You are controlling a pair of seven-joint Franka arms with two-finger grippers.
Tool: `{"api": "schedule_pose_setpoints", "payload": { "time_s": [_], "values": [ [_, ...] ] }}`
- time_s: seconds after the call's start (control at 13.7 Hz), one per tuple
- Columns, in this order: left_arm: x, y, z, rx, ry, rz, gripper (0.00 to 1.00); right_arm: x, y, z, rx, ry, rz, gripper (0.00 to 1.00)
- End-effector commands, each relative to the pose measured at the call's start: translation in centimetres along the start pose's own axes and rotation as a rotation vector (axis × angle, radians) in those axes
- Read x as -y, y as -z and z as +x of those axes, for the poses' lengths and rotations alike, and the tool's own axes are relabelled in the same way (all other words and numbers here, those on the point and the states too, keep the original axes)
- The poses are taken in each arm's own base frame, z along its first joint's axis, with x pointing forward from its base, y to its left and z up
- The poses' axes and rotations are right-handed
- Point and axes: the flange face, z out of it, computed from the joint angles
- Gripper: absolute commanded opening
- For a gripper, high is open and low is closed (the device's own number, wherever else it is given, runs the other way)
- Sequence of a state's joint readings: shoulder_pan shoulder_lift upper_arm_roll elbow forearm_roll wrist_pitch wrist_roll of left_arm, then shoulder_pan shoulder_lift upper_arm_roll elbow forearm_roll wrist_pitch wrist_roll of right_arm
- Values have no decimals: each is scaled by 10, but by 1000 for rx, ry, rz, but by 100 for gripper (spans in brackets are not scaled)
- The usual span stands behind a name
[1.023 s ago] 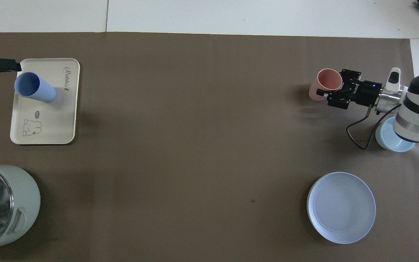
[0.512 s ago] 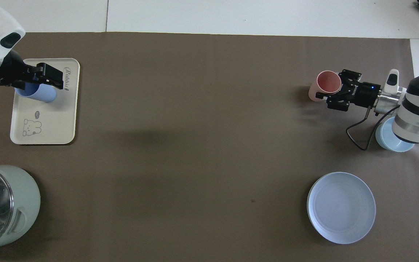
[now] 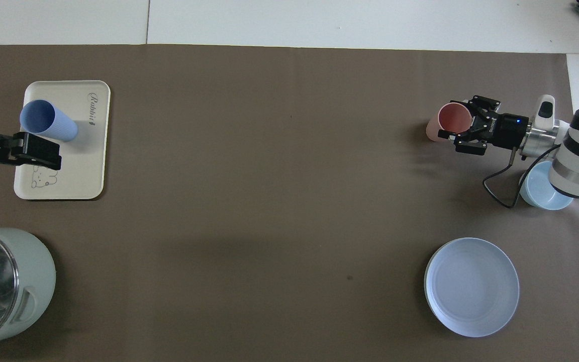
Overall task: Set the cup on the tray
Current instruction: 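Open the left gripper and withdraw while the right gripper releases the pink cup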
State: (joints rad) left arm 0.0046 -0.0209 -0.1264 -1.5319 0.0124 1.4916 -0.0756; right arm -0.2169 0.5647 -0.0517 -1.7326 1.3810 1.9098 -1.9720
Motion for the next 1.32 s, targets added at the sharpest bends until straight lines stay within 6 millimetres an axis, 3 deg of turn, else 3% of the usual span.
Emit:
{"api": "schedule_pose_setpoints", "payload": {
  "time_s": [0.0,0.15,0.37,0.58,0.88,1.1,1.24],
  "values": [
    [10,-7,-7,-20,19,15,100,6,13,17,-32,35,-1,100],
    [14,-5,-3,-50,22,14,100,10,18,36,-32,36,-8,100],
    [29,-7,0,-60,14,14,100,31,34,95,45,10,-34,100],
    [32,-11,3,-71,6,14,100,65,46,159,125,-64,-58,100],
    [33,-24,-4,-32,12,16,100,101,48,220,285,-161,-189,100],
    [31,-27,-10,-28,12,19,100,128,45,251,504,-230,-403,100],
    [31,-27,-10,-26,13,19,100,134,52,258,589,-305,-530,100]
  ]
}}
